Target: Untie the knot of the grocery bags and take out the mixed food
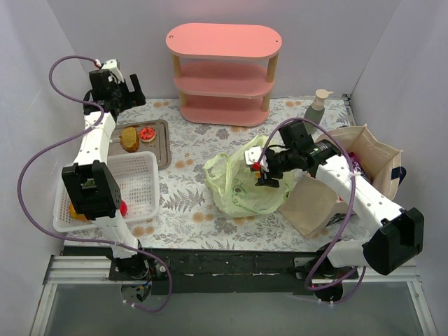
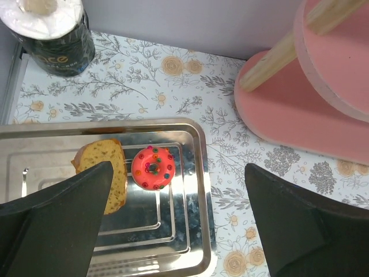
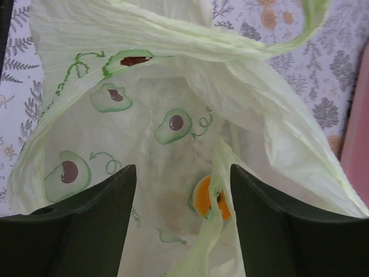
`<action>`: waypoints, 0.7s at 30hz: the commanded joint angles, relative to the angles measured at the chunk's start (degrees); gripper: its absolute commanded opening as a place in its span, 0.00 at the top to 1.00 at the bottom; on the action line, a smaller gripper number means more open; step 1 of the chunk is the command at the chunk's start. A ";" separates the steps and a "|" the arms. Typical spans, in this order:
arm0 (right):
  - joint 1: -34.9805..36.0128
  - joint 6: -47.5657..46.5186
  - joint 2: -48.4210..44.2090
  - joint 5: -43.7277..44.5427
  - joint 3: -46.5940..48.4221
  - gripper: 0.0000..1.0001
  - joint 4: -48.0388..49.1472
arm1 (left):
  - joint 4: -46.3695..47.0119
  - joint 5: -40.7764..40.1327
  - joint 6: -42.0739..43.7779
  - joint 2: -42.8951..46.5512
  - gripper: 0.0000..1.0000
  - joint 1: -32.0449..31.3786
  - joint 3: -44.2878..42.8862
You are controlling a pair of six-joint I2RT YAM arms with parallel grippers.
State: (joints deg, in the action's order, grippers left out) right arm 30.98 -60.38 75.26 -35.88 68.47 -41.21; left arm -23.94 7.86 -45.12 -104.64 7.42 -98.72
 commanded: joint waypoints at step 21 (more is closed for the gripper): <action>1.18 16.52 20.80 29.63 -0.53 0.67 13.43 | -2.34 -4.87 -4.97 -0.21 0.02 0.66 4.06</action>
State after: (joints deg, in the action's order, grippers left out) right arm 31.94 -51.72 96.29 -14.68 68.29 -36.16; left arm -26.52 1.87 -49.41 -105.65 7.79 -95.20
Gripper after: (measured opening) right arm 0.308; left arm 0.981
